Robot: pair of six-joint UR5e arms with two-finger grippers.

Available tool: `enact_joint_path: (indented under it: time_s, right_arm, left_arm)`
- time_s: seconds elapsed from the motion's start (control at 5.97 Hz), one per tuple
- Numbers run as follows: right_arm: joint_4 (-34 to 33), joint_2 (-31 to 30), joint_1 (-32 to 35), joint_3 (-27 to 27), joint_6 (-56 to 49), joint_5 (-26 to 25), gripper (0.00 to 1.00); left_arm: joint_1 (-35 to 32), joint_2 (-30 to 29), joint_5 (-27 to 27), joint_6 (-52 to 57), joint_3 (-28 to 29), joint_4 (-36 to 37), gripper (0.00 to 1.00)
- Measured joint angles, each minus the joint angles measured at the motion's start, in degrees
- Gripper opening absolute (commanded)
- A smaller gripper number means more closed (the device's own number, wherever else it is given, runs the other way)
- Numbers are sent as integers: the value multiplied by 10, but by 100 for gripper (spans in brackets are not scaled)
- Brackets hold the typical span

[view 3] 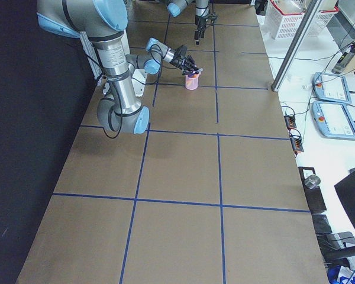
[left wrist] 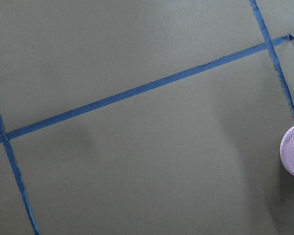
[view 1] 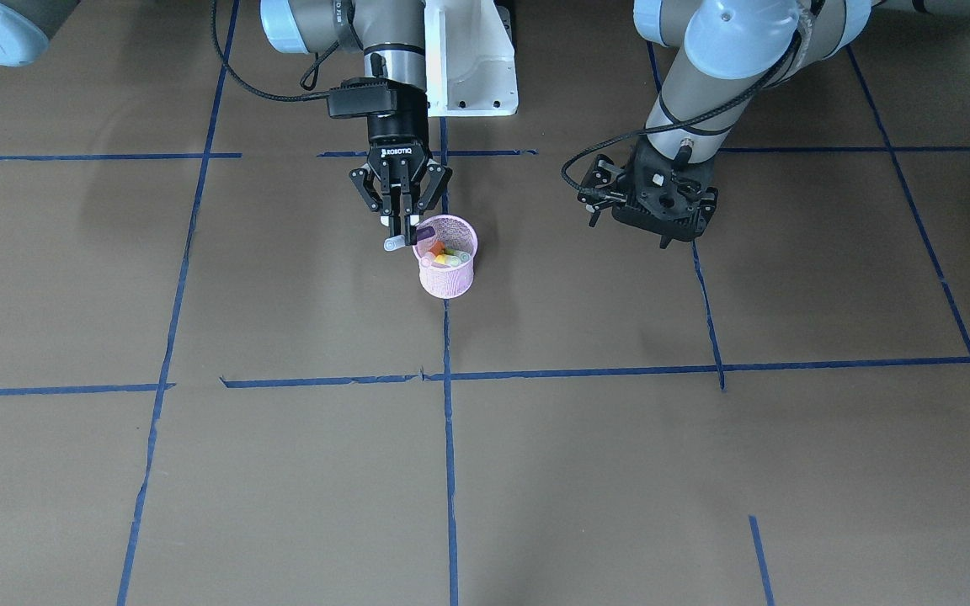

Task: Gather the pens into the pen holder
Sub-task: 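Lower the purple marker into the cup and open the right gripper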

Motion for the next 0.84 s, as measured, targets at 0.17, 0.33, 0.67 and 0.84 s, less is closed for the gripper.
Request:
enact_joint_path:
  time_s: [0.17, 0.33, 0.67, 0.84]
  right_arm:
    - [0, 4, -1, -1, 0, -1, 100]
    - [-1, 6, -3, -1, 0, 8, 100]
    - [-2, 12, 0, 5, -3, 45, 100]
    - [-27, 14, 17, 31, -19, 108, 100]
  left_arm:
    - [0, 0, 0, 0, 0, -1, 100]
    - [0, 0, 0, 0, 1, -2, 100]
    - [0, 0, 0, -1, 1, -4, 100]
    - [0, 0, 0, -1, 1, -4, 100]
